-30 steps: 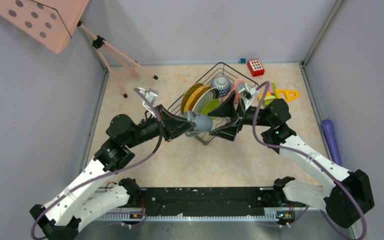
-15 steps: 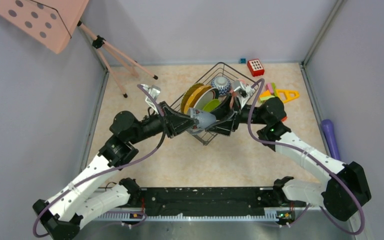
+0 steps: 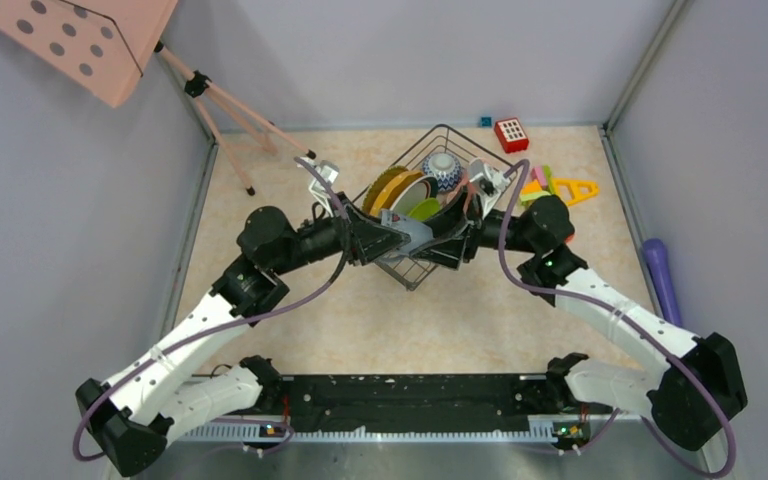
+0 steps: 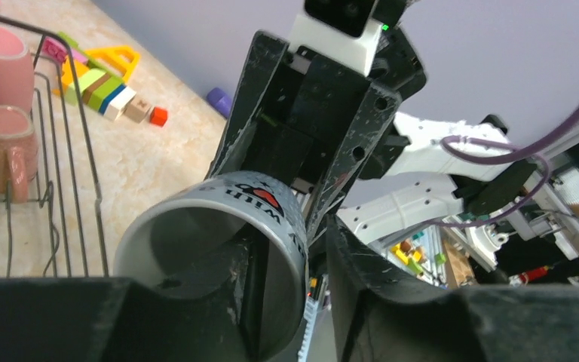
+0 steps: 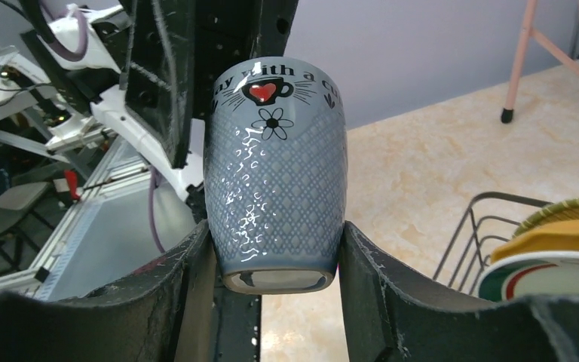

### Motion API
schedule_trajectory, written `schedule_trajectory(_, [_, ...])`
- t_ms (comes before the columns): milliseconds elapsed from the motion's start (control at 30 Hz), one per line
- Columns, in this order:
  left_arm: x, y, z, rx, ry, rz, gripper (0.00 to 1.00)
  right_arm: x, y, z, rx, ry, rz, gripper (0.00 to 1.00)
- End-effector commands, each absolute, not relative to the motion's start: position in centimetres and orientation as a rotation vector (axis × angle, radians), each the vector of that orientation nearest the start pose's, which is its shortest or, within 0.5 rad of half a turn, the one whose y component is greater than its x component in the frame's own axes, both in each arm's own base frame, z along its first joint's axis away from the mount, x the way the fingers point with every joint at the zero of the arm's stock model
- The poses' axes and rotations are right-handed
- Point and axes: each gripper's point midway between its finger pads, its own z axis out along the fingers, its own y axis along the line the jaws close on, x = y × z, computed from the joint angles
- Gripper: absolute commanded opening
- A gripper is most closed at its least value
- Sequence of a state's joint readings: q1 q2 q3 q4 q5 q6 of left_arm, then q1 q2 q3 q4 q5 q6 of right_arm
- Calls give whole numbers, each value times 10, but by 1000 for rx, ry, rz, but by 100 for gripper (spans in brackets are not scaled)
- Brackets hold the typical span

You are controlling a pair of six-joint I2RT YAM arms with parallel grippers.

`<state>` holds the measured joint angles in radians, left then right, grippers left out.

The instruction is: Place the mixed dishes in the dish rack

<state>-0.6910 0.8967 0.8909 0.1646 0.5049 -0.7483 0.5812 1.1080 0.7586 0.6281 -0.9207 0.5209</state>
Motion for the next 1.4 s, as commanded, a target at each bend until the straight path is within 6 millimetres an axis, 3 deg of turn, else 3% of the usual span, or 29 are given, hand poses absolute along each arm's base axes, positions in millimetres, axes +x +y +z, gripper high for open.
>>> schedule_trajectory(0, [174,-287,393,470,1556,-1465,45,193,298,337,-887,1267,1351,0])
schedule_trajectory(200, [184,-271,381,379,1636,-1343,68,214,290,314,-923,1332,1234,0])
schedule_trajectory(300, [193,-252,372,292,1683,-1225,79,227,286,305,-927,1370,1231,0])
schedule_trajectory(433, [193,-224,381,219,1680,-1099,90,236,288,300,-945,1377,1234,0])
schedule_trajectory(533, [197,-203,381,146,1702,-996,91,250,285,294,-918,1400,1151,0])
schedule_trajectory(700, [205,-177,368,38,1719,-871,91,260,275,277,-1097,1387,930,0])
schedule_trajectory(967, [201,-172,347,33,1781,-836,90,283,258,263,-1327,1432,651,0])
schedule_trajectory(1367, [195,-168,329,13,1812,-845,89,277,263,233,-1901,1304,493,0])
